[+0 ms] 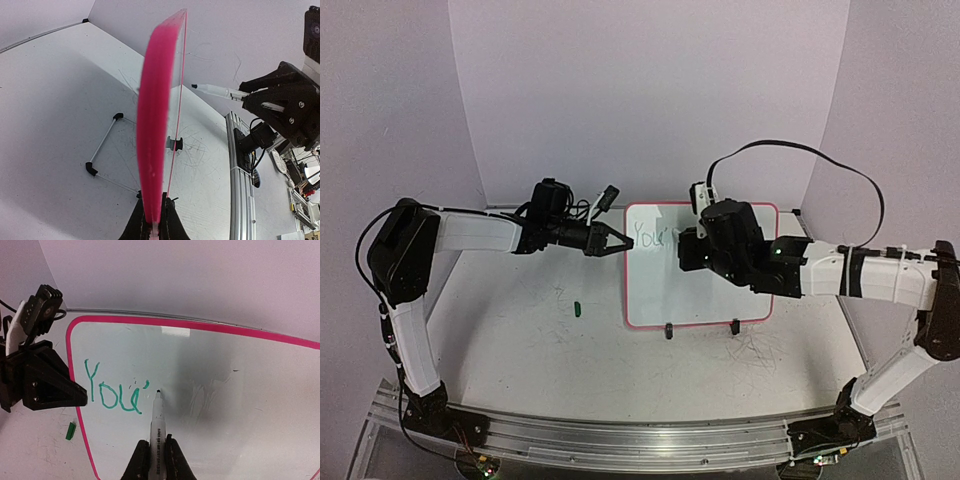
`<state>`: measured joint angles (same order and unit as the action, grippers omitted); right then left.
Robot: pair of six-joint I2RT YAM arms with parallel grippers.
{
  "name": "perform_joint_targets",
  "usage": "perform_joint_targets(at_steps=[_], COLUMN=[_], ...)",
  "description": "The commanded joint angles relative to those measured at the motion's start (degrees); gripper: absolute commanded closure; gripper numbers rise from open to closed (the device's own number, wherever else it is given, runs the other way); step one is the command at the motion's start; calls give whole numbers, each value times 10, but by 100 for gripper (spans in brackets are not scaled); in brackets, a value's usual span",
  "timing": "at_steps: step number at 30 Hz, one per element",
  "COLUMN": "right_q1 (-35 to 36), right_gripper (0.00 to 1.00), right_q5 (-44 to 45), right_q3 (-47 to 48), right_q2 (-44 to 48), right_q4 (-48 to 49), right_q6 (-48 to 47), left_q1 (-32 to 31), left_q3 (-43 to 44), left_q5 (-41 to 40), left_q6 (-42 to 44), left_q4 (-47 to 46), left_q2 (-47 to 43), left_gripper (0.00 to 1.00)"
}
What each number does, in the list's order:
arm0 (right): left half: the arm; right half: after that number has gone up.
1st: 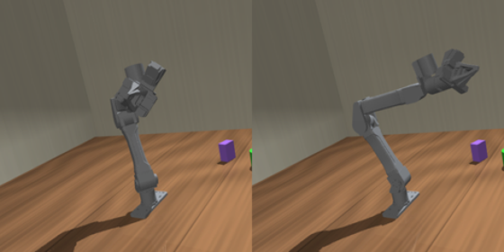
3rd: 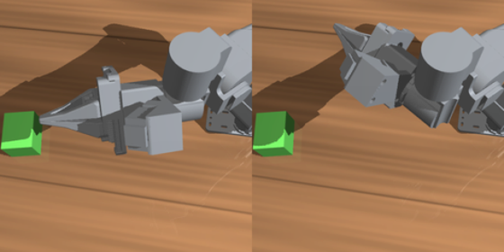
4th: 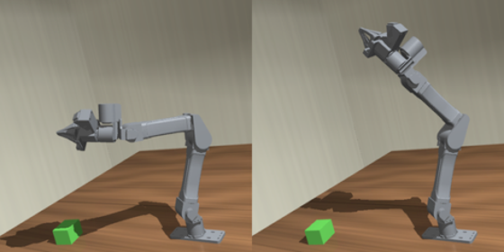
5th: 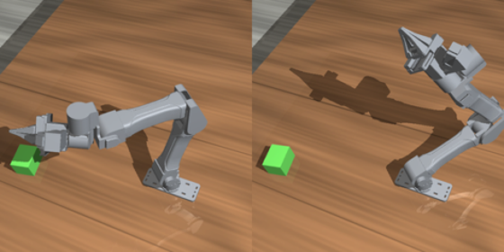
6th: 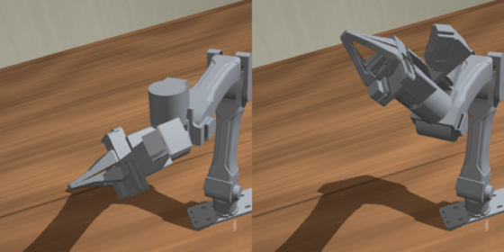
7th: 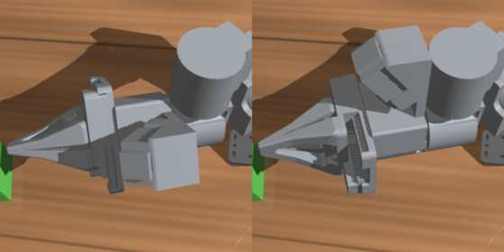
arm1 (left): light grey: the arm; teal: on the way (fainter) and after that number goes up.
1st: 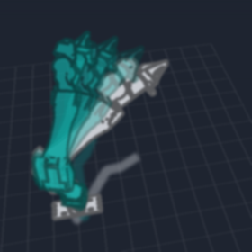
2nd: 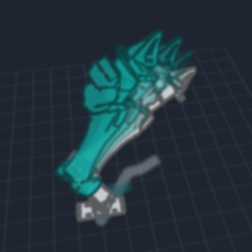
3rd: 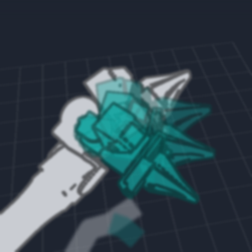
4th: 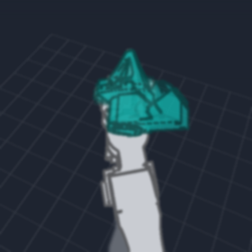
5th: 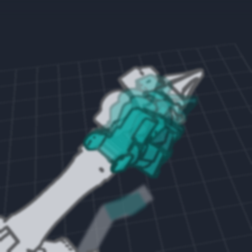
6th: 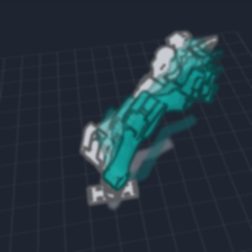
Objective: Write a sentence on the whiteboard
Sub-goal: Pick up the sentence from the whiteboard.
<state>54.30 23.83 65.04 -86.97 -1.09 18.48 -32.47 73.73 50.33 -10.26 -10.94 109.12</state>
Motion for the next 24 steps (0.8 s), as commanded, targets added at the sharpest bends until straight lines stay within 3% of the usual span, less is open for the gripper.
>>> perform_joint_targets(at_steps=[1,24], right_q1=[1,-4], right_gripper=[100,100], right_q5=[19,30], right_q3=[30,26], right_q2=[-16,-33], right_q4=[6,0], right_q6=[-11,3], left_q1=[-1,-1], left_q3=[-9,-7], left_q5=[-39,-37], left_q6=[19,19], left_q4=[18,18], left_q2=[-17,-16], left_gripper=[100,100])
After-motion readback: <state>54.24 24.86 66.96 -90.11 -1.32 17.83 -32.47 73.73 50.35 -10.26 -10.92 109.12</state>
